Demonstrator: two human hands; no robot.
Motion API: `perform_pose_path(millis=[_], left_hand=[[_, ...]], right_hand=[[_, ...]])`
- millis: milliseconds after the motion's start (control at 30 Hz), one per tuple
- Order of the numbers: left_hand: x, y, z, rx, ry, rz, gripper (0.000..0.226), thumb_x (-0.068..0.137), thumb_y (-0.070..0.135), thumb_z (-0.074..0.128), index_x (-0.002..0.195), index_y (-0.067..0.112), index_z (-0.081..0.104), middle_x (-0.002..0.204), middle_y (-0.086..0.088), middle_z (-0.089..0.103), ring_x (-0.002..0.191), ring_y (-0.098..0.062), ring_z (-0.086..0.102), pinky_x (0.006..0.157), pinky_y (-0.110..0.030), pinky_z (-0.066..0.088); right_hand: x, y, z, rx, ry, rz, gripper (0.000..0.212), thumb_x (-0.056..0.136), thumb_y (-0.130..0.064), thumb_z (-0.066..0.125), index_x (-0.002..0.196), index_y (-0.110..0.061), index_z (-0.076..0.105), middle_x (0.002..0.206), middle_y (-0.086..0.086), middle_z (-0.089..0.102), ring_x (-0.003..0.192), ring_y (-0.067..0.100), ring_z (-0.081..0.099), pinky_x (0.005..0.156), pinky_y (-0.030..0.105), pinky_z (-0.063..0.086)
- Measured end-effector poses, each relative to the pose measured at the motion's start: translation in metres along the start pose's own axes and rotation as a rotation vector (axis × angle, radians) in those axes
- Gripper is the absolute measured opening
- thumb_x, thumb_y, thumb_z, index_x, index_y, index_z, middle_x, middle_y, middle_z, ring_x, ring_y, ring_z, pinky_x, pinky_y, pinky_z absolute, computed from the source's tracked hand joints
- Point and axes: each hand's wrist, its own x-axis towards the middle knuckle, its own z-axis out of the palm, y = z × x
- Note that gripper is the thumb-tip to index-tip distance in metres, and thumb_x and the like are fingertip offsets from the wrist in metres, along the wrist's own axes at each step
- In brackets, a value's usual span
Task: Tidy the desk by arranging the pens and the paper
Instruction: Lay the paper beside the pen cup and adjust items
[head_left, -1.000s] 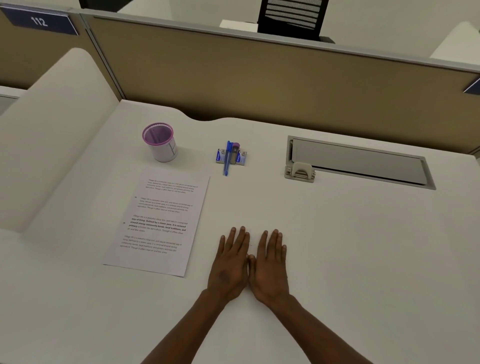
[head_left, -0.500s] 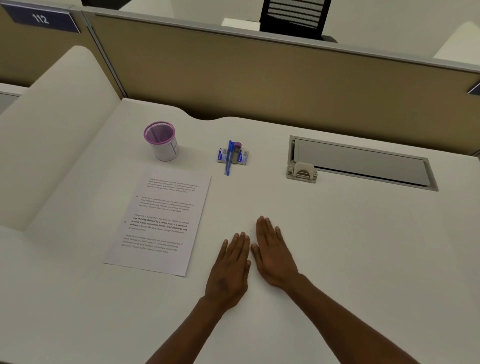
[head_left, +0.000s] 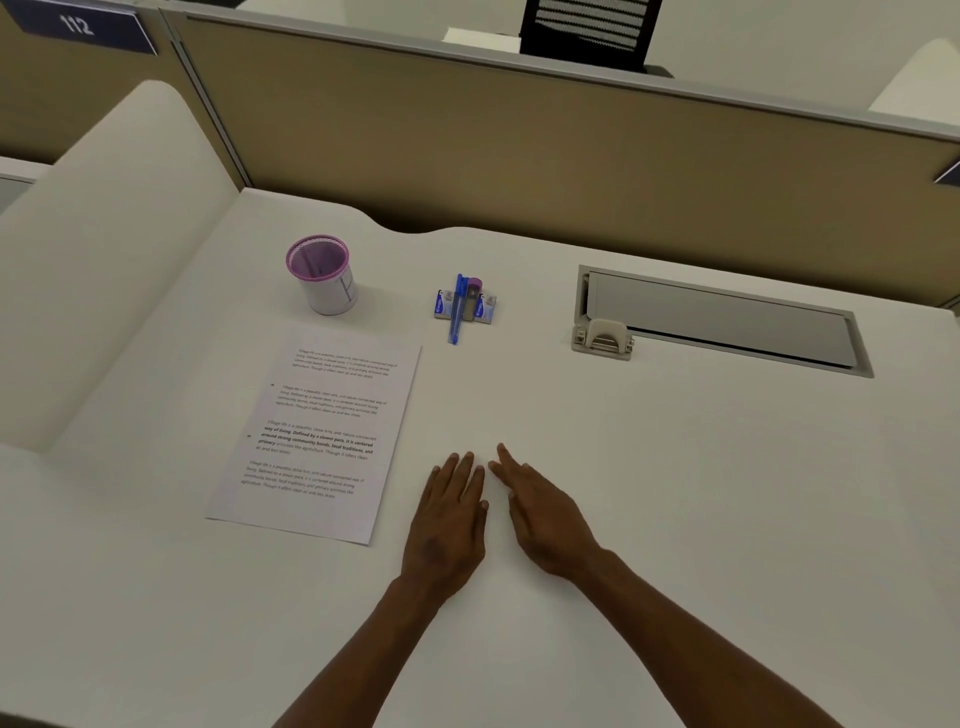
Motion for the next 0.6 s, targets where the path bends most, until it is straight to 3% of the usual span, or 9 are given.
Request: perform_pose_path(millis=[67,133,200,267,333,600], left_hand=[[0.004,0.001,-0.002,-0.034,0.046,-0.022,0.041,0.096,0.020,0.057,0.135,0.007,0.056,0.142,-0.012,0.053,0.136,-0.029,0.045,0.114,-0.042,0.036],[0.009,0.001,-0.005,-0.069,0.084,-0.062,0.034,0.091,0.017,0.063,0.124,0.007,0.064,0.126,-0.010,0.062,0.120,-0.028,0.055,0.099,-0.041,0.051],[0.015,0.002,-0.008,-0.123,0.086,-0.131,0.030,0.090,0.015,0.064,0.119,0.006,0.066,0.115,-0.006,0.061,0.105,-0.023,0.057,0.087,-0.032,0.053],[0.022,0.002,-0.010,-0.168,0.055,-0.179,0.027,0.091,0.013,0.063,0.116,0.004,0.067,0.108,-0.005,0.059,0.096,-0.020,0.058,0.083,-0.025,0.051],[0.029,0.003,-0.011,-0.170,0.027,-0.187,0.022,0.092,0.012,0.062,0.110,0.002,0.069,0.101,-0.005,0.060,0.088,-0.019,0.059,0.079,-0.027,0.052],[0.047,0.014,-0.014,-0.279,-0.007,-0.159,0.018,0.090,0.006,0.059,0.095,0.009,0.076,0.087,-0.004,0.068,0.078,-0.017,0.062,0.070,-0.026,0.049]], right_hand=[[-0.002,0.002,-0.005,0.068,0.126,0.065,0.057,0.097,-0.012,0.047,0.152,-0.017,0.033,0.141,-0.014,0.051,0.119,-0.005,0.052,0.104,0.019,0.043],[0.002,0.007,-0.012,0.101,0.273,0.161,0.055,0.090,-0.009,0.058,0.143,-0.016,0.048,0.123,-0.007,0.065,0.104,0.005,0.063,0.095,0.024,0.051],[0.006,0.013,-0.020,0.042,0.260,0.232,0.046,0.084,-0.013,0.066,0.129,-0.012,0.061,0.116,0.002,0.063,0.106,0.018,0.060,0.091,0.033,0.052],[0.009,0.015,-0.021,-0.042,0.134,0.283,0.039,0.083,-0.019,0.068,0.121,-0.009,0.065,0.114,0.004,0.057,0.106,0.022,0.056,0.090,0.031,0.049],[0.012,0.014,-0.016,-0.108,0.055,0.305,0.034,0.087,-0.020,0.065,0.118,-0.008,0.066,0.114,0.005,0.057,0.104,0.023,0.058,0.089,0.029,0.047],[0.034,-0.008,0.001,-0.090,0.098,0.243,0.020,0.093,-0.013,0.055,0.090,-0.011,0.075,0.097,0.004,0.067,0.083,0.020,0.064,0.074,0.028,0.049]])
